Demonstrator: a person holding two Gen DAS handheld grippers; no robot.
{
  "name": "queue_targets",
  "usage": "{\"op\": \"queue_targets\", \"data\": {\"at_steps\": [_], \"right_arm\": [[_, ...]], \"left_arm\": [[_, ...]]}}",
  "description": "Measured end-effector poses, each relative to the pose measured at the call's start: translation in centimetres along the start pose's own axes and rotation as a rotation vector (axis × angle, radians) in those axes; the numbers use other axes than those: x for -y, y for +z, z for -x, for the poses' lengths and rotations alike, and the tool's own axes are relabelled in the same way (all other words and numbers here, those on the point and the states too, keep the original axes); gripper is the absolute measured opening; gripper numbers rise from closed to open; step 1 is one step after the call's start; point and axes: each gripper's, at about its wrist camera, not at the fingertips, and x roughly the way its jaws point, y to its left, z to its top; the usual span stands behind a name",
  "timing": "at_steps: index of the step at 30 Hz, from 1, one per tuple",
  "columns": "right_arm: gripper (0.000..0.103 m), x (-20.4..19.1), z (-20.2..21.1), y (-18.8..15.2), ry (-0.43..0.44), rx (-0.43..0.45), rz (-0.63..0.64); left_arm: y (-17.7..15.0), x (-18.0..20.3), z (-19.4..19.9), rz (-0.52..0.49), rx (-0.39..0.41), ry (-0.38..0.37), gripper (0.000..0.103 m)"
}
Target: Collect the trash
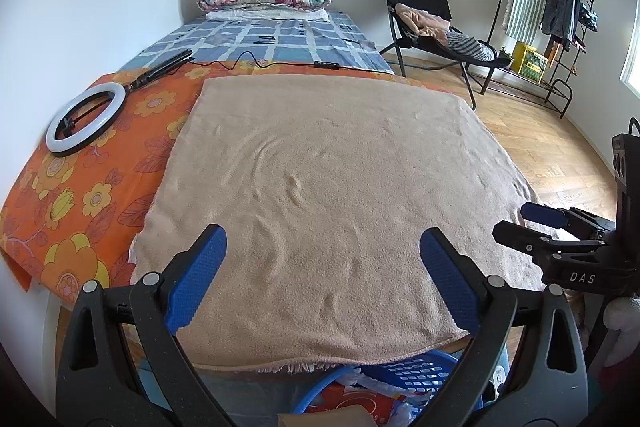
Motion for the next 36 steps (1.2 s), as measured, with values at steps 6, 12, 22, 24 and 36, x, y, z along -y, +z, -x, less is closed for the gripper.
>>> {"op": "queue_targets", "data": {"at_steps": [6,12,22,24,36], "right_arm": [[0.079,0.0,-0.2,0.0,-0.001,-0.003,0.000],[0.079,0.1,-0.2,-0.2,-0.003,-0.004,-0.003],[0.080,0.3,-0.3,-0.3,-0.005,-0.008,-0.005],[0.080,0.3,-0.3,-0.3,-0.004,-0.009,-0.006],[0.079,0.4,-0.4,-0.5,-0.009,-0.011,-0.009]], "left_arm": [[-0.1,0.0,0.0,0.003,0.001,0.000,0.099],[0.1,-0.2,0.3,0.000,0.021,0.005,0.099],[0.6,0.3,1.4,-0.018,0.063,0.038,0.099],[0.7,0.5,1.6,-0.026,0.071,0.051,0.099],[0.8,0.1,1.4,0.005,0.058,0.095,0.100]]}}
